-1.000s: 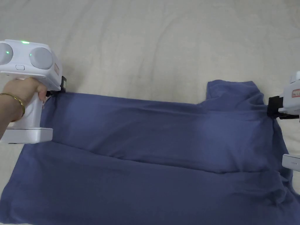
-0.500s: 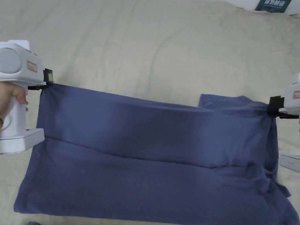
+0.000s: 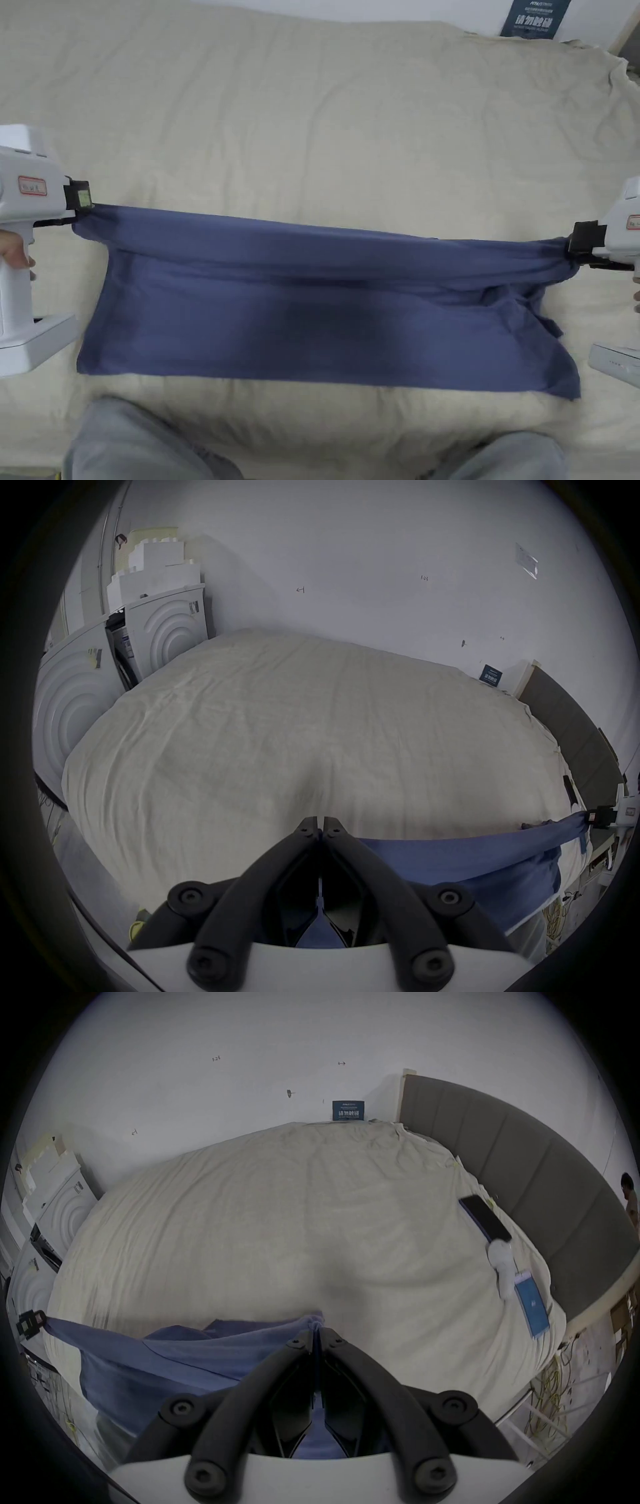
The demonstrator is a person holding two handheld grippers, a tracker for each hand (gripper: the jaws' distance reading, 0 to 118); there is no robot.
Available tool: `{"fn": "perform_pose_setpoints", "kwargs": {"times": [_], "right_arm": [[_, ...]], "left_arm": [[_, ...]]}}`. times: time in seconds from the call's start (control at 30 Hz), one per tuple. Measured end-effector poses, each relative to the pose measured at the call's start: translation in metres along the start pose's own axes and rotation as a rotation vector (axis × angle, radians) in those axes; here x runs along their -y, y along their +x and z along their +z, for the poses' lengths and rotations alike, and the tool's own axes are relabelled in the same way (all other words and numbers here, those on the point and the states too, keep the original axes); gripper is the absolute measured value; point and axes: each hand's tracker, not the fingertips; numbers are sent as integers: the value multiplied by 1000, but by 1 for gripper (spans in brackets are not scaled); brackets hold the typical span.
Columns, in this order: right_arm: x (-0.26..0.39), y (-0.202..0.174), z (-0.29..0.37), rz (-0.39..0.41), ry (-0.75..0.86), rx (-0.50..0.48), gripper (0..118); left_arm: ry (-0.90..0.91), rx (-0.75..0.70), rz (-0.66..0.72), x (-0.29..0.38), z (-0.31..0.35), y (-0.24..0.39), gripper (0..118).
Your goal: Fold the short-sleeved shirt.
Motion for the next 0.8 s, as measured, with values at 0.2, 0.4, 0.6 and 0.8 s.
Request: {"fn": "perform_pose_setpoints", "kwargs": {"times": [0.2, 0.4, 0.6, 0.8], "right_arm": [[57, 11, -7, -46, -62, 5, 1], [107, 8, -39, 3, -201, 80, 2], [125, 1, -57, 32, -230, 115, 1], [115, -1, -50, 69, -234, 117, 10]], "left_arm": [[-88, -28, -6, 62, 2, -7, 0], [-222, -97, 5, 106, -25, -9, 0], [-272, -145, -85, 129, -36, -1, 0], [-258, -157, -120, 119, -27, 0, 25]]}}
